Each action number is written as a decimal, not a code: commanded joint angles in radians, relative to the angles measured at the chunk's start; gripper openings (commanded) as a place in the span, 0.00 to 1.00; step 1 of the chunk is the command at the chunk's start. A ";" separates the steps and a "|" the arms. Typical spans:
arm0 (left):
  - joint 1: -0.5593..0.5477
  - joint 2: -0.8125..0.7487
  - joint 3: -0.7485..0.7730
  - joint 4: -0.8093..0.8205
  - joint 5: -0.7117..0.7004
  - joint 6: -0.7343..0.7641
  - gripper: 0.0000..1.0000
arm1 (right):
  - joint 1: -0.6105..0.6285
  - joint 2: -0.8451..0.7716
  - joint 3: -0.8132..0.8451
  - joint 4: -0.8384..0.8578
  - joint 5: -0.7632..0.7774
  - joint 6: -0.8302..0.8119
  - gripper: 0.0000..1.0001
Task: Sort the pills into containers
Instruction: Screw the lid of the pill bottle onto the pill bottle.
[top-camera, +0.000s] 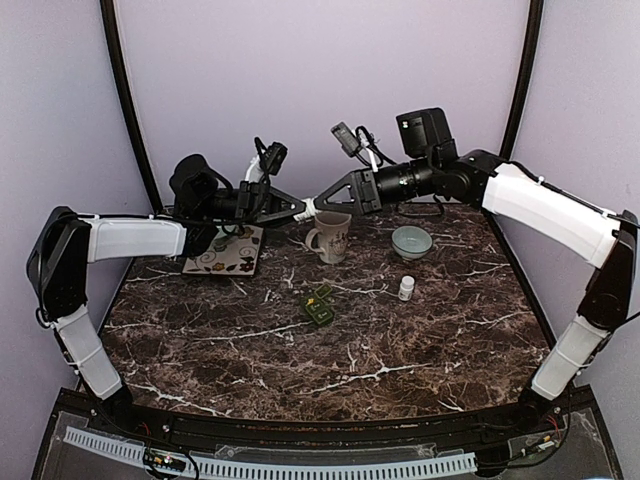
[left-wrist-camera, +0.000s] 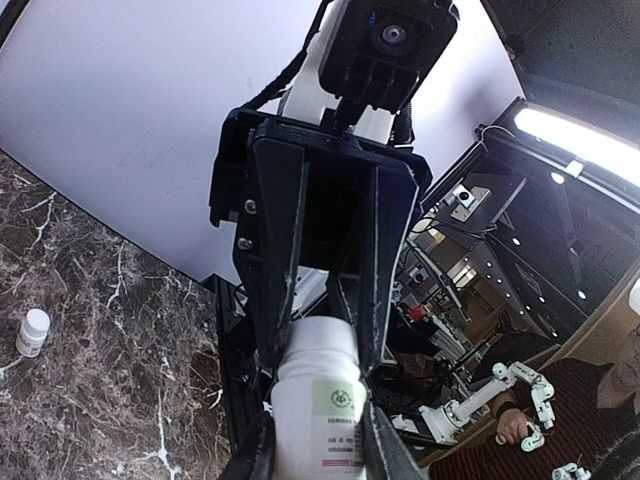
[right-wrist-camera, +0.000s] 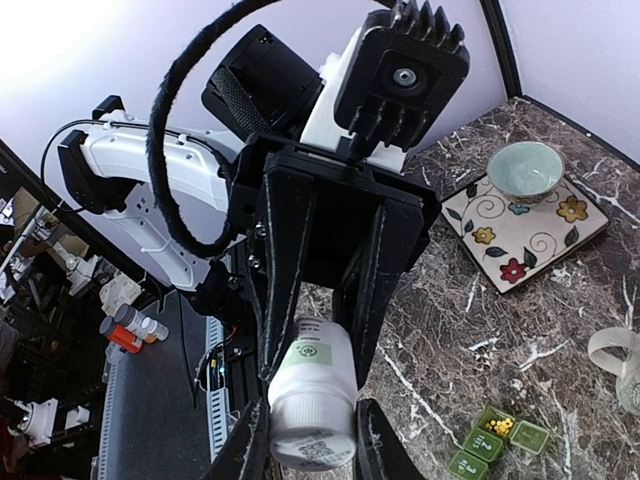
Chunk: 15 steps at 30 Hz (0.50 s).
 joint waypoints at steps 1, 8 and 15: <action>0.005 -0.060 0.023 -0.089 -0.018 0.100 0.02 | 0.029 0.019 0.047 -0.011 0.017 -0.011 0.04; -0.006 -0.086 0.039 -0.174 -0.049 0.192 0.02 | 0.037 0.031 0.044 0.030 0.021 0.067 0.00; -0.021 -0.099 0.053 -0.225 -0.077 0.282 0.02 | 0.036 0.061 0.056 0.070 -0.025 0.196 0.00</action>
